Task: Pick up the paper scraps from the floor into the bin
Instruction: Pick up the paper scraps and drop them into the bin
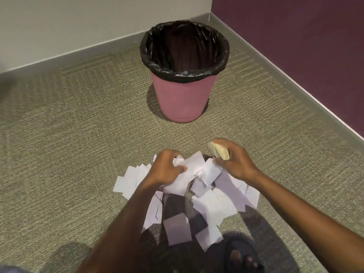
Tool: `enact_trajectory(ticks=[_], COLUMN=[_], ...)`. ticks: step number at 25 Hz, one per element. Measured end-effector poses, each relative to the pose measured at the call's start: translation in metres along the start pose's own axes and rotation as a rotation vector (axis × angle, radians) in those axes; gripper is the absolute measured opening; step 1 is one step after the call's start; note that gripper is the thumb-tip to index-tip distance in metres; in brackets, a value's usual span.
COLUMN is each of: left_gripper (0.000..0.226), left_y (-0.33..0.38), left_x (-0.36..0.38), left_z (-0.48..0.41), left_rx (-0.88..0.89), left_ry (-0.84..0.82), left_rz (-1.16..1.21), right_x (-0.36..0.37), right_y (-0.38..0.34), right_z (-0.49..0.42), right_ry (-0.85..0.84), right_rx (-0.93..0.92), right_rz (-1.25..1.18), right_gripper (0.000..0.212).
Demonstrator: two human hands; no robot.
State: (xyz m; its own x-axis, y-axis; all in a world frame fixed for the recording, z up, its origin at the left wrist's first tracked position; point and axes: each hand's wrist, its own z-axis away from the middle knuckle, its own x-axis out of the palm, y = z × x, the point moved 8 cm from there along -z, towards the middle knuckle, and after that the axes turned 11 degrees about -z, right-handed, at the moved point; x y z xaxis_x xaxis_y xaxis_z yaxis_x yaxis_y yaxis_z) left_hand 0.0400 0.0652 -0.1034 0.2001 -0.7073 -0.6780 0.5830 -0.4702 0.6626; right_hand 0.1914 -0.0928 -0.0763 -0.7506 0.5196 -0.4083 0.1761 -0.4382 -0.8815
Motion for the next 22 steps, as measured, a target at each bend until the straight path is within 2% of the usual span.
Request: enact_trajectory(ticks=[4,7,12,16,22], left_gripper=[0.01,0.011,0.018,0.034,0.04], left_y=[0.035,0.059,0.107,0.131,0.122], left_x=[-0.056,-0.103,-0.191,-0.243,-0.242], left_z=[0.005,0.009,-0.029,-0.098,-0.155], left_rx=[-0.017,-0.079,0.011,-0.034,-0.186], left_ry=[0.048,0.11,0.174,0.276,0.365], left_rz=[0.192,0.48,0.764,0.851,0.655], right_x=[-0.042,-0.079,-0.119,-0.121,-0.092], right_y=[-0.06,-0.113,-0.198,-0.228,-0.214], right_z=[-0.007,-0.018,-0.063,-0.129,-0.198], right_ry=[0.091,0.155,0.184,0.288,0.342], right_rx=[0.011,-0.089,-0.246,-0.221,-0.11], right_rz=[-0.251,-0.341,-0.458,-0.481,-0.399], right_gripper=[0.062,0.06,0.054,0.06,0.065])
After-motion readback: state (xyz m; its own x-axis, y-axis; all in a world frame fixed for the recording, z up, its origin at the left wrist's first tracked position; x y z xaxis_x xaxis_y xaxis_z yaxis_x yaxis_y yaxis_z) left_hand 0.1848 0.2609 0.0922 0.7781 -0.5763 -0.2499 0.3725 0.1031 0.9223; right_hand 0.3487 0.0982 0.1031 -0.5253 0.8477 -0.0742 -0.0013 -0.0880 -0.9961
